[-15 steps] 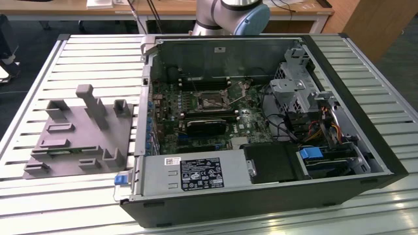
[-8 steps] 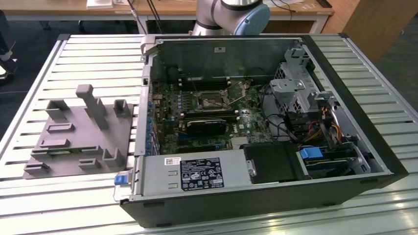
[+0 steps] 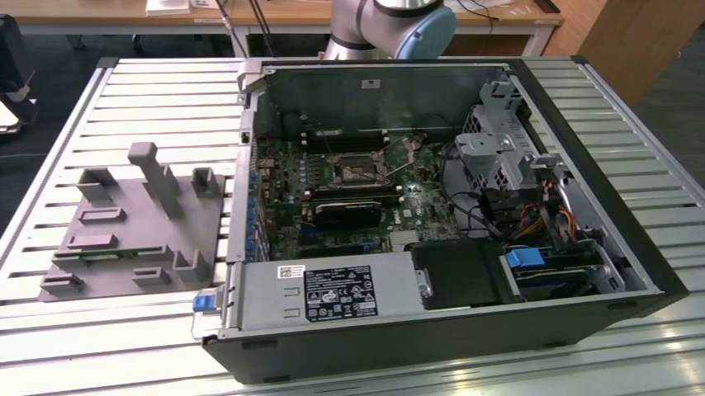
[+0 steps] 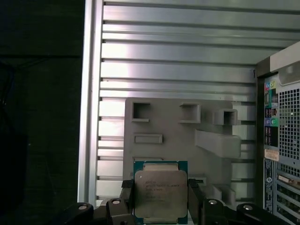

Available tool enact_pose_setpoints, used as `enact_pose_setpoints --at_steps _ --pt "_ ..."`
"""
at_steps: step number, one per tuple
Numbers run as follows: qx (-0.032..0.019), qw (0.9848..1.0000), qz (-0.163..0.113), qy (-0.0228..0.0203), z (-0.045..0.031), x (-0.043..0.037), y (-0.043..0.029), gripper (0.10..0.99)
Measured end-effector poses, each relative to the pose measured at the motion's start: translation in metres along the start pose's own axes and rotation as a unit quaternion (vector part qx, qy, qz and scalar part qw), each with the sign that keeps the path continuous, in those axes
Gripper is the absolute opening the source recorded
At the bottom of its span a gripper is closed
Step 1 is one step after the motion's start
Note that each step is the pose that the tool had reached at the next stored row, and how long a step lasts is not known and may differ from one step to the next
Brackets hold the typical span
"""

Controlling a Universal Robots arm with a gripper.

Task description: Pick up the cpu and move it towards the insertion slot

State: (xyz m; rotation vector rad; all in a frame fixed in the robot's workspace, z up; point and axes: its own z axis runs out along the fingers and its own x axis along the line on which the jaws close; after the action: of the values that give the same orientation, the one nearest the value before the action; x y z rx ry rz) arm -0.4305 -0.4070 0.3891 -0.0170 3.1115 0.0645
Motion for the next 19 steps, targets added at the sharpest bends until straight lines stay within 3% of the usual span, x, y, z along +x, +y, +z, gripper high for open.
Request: enact_pose_setpoints --at_steps 11,19 --pt "0.0000 1.0000 0.000 0.0003 0.0010 -0.0325 -0.0004 0.541" --pt "0.0000 1.0000 0.000 0.0006 0.0019 -0.0615 -0.0007 0.541"
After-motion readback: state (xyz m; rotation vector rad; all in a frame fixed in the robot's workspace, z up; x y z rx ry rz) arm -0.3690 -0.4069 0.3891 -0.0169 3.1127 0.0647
